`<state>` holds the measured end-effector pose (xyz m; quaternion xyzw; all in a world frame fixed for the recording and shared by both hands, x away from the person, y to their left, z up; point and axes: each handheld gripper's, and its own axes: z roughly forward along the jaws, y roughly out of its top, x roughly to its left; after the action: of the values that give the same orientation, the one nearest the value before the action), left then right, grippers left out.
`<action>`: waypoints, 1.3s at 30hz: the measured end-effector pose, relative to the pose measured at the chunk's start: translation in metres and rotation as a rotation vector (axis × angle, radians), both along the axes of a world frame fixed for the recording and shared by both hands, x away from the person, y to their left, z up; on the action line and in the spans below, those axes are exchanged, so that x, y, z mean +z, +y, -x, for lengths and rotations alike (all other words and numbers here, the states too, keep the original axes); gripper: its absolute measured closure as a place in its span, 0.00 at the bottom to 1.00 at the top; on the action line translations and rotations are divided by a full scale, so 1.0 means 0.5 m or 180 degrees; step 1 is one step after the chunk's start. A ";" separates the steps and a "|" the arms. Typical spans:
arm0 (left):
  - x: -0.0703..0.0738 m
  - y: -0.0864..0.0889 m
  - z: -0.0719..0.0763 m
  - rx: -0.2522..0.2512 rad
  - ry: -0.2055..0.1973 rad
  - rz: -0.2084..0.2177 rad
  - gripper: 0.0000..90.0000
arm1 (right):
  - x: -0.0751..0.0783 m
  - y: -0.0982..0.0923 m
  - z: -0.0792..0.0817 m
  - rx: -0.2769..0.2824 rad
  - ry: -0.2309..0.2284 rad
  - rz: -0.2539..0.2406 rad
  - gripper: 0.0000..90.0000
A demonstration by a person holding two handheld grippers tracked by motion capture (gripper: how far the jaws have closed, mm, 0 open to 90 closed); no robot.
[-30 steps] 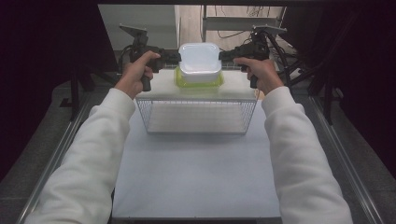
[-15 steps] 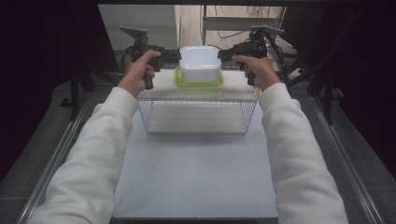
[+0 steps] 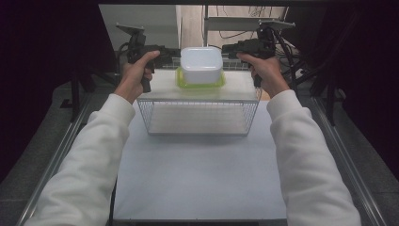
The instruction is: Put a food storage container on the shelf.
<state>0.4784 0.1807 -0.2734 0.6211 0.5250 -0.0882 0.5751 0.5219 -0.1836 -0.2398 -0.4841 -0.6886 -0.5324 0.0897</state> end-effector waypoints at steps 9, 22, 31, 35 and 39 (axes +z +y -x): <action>0.024 0.002 0.062 0.0020 -0.0319 -0.0276 0.35 | 0.001 -0.003 0.047 0.0256 -0.0314 0.0280 0.42; -0.020 0.016 0.163 -0.0015 -0.0458 -0.0407 0.36 | -0.047 -0.048 0.136 0.0300 -0.0524 0.0275 0.37; -0.105 0.004 0.278 -0.0085 -0.0524 -0.0510 0.36 | -0.088 -0.094 0.266 0.0280 -0.0814 0.0334 0.32; -0.161 0.009 0.316 -0.0134 -0.0529 -0.0526 0.36 | -0.117 -0.121 0.305 0.0306 -0.0874 0.0285 0.32; -0.216 0.018 0.336 -0.0083 -0.0482 -0.0656 0.36 | -0.168 -0.146 0.335 0.0306 -0.0884 0.0288 0.31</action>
<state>0.3105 0.1897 -0.3816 0.6886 0.4782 0.0058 0.5450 0.3542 -0.2569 -0.3238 -0.3758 -0.7400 -0.5577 -0.0029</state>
